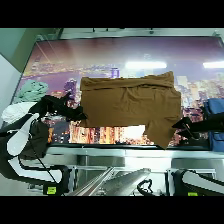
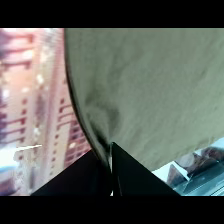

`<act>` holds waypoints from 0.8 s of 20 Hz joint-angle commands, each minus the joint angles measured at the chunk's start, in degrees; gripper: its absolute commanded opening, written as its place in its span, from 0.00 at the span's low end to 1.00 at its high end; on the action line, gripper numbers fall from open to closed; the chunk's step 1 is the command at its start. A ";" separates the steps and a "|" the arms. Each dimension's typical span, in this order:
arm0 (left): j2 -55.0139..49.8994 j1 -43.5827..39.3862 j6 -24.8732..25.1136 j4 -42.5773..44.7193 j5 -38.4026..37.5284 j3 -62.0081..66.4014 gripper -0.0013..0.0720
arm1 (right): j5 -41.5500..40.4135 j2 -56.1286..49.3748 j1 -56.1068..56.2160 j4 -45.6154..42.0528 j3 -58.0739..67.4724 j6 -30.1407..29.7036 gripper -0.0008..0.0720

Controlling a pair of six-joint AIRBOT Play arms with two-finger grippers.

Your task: Fold the shirts.

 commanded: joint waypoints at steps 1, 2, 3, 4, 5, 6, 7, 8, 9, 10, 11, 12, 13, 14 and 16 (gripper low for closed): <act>-0.22 -1.14 0.59 -0.33 0.98 1.95 0.17 | 3.78 -5.09 3.37 4.46 -0.48 -4.42 0.79; -0.22 -1.14 0.68 -0.28 2.01 3.02 0.04 | 3.78 -5.49 4.09 6.25 -0.48 -5.79 0.56; -0.20 -1.07 0.61 -0.26 2.82 4.11 0.04 | 3.52 -5.33 4.48 6.54 -0.31 -6.80 0.27; -0.20 -1.05 0.59 -0.15 3.69 5.07 0.04 | 2.36 -5.14 4.68 6.47 0.13 -7.23 0.09; -0.20 -1.07 0.48 0.17 4.26 5.97 0.04 | 1.40 -4.68 4.66 6.23 0.50 -7.17 0.04; -0.20 -1.07 -0.26 0.17 5.03 6.64 0.04 | 1.18 -3.45 4.63 5.27 0.63 -6.10 0.04; -0.20 -1.05 -1.90 1.33 6.29 7.21 0.04 | 1.27 -1.79 4.66 2.16 0.63 -2.78 0.04; -0.20 -1.09 -5.38 5.01 8.22 7.65 0.04 | 1.18 0.04 4.68 -2.64 0.57 0.94 0.04; -0.09 -1.07 -9.03 10.01 10.69 7.74 0.04 | 0.44 2.10 4.68 -8.85 0.28 5.73 0.04; 0.15 -1.07 -11.15 14.47 13.33 7.69 0.04 | -1.09 4.76 4.68 -15.93 -0.50 11.32 0.04; 0.74 -1.09 -12.57 18.47 15.80 7.67 0.04 | -2.97 7.58 4.70 -21.29 -1.66 15.80 0.04; 2.43 -1.07 -13.11 21.79 16.79 7.02 0.04 | -4.04 11.17 4.70 -25.29 -3.34 19.08 0.04; 4.81 -1.07 -13.25 24.15 16.26 5.88 0.04 | -4.17 14.34 4.68 -27.23 -4.83 20.22 0.04; 7.34 -1.07 -13.27 25.66 15.06 4.57 0.04 | -4.13 18.01 4.70 -28.55 -6.51 20.44 0.04; 11.74 -0.61 -13.22 25.62 12.68 2.01 0.04 | -2.58 22.03 4.70 -27.76 -7.32 20.17 0.04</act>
